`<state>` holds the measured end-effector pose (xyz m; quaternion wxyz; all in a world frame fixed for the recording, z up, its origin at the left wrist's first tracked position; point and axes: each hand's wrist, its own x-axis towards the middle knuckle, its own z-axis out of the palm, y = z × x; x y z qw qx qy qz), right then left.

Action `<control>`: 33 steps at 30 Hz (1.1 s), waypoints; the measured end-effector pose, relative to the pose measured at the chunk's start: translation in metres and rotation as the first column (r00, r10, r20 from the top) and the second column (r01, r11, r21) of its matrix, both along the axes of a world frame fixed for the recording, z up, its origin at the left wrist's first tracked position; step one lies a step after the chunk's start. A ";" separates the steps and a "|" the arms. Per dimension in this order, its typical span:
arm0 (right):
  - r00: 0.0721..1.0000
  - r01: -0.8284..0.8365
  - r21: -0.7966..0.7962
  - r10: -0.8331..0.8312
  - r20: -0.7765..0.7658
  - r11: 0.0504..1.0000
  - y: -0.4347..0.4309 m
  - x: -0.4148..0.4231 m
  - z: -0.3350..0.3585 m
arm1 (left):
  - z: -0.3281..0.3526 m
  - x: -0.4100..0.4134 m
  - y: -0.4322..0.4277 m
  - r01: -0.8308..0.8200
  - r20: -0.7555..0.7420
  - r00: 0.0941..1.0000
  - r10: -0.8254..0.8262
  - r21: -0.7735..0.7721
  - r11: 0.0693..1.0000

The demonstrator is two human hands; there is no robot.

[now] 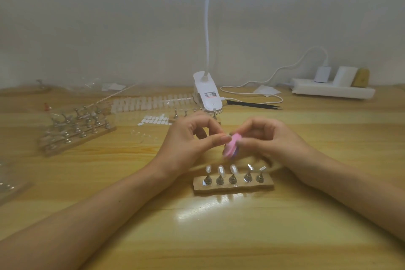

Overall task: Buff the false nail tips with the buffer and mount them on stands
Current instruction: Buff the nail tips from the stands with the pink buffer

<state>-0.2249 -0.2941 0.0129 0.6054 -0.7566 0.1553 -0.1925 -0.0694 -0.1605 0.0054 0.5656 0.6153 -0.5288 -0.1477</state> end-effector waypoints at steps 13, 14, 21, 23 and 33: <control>0.999 -0.007 -0.026 0.006 -0.031 1.000 0.002 0.001 0.001 | 0.000 -0.001 0.000 -0.025 0.024 0.999 0.025 -0.013 1.000; 0.999 0.045 -0.016 -0.045 -0.009 0.999 0.001 0.001 0.002 | 0.001 -0.001 0.000 -0.025 0.021 0.999 0.026 -0.012 1.000; 0.999 -0.019 -0.059 0.016 -0.048 0.998 -0.003 0.000 0.004 | 0.002 -0.002 0.000 -0.022 0.076 0.997 0.022 -0.010 1.000; 0.998 -0.036 -0.051 0.033 -0.057 0.998 -0.003 -0.001 0.004 | 0.003 -0.003 0.001 -0.025 0.070 0.997 0.025 -0.010 1.000; 0.999 -0.009 -0.055 0.006 -0.047 0.998 -0.002 0.000 0.002 | 0.002 -0.003 0.001 -0.040 0.061 0.997 0.039 0.002 0.999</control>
